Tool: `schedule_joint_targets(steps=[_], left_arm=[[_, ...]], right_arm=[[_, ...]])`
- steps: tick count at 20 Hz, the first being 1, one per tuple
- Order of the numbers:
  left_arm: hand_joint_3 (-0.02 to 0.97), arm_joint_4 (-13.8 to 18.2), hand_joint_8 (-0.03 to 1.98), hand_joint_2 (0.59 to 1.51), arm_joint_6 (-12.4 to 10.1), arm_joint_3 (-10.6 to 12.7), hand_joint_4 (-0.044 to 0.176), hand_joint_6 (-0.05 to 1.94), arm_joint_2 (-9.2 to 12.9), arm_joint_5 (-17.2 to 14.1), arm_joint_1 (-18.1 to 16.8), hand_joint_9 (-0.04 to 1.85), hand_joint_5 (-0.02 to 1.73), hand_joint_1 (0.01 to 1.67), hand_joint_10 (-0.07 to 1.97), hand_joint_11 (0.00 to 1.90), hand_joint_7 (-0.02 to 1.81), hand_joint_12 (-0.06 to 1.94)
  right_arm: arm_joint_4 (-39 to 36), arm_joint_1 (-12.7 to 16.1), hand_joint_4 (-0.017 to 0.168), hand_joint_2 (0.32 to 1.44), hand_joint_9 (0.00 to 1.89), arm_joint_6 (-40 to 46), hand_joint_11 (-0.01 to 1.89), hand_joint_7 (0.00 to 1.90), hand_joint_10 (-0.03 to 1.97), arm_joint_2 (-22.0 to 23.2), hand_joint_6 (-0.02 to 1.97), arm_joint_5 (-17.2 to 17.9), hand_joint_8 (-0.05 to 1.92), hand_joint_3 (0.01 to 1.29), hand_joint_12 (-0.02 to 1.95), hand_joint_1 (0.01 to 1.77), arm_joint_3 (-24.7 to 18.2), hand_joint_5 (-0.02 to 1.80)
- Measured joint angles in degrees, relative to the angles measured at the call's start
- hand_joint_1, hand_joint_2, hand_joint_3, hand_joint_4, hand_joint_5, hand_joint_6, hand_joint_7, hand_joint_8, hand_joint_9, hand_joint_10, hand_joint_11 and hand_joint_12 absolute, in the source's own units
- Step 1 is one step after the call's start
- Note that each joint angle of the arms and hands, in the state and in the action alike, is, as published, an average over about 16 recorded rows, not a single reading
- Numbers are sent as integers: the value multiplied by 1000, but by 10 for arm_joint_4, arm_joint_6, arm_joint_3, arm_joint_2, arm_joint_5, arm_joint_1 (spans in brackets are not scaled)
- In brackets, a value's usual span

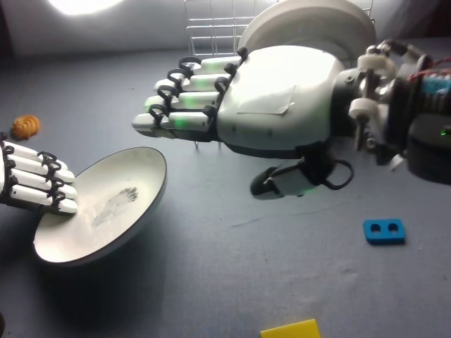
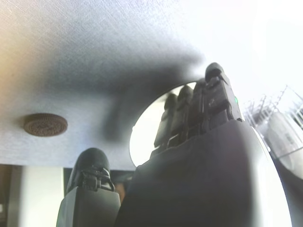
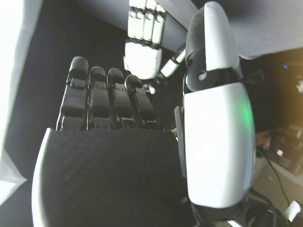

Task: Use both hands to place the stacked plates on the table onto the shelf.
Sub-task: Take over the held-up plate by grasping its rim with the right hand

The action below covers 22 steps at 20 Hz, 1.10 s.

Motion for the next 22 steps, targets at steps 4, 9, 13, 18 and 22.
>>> schedule_joint_targets(steps=[4,9,13,18,22], left_arm=[[17,0,-3,1176,0,0,-6,-8,0,0,0,-22,57,12,-32,22,16,10],[17,3,-3,1179,0,1,-6,-9,-2,0,-1,-22,58,12,-32,21,18,10],[17,5,-3,1179,-1,1,-6,-10,-3,0,-2,-22,60,13,-32,23,20,10],[18,8,-3,1180,-1,2,-6,-11,-5,0,-4,-21,62,12,-32,24,22,10],[17,9,-3,1178,-2,3,-5,-11,-6,0,-5,-22,62,13,-33,25,24,10]], right_arm=[[56,-26,3,979,12,-44,20,20,22,-47,30,22,14,8,245,1194,27,20],[107,-50,3,988,12,-80,17,20,22,-109,31,47,15,8,271,1192,72,21],[121,-62,2,998,12,-84,15,20,22,-160,31,52,15,8,292,1183,112,20],[125,-73,1,1007,17,-86,14,20,22,-212,31,55,15,8,341,1200,157,28],[128,-81,0,1012,37,-88,14,32,21,-246,31,60,16,8,425,1225,183,51]])
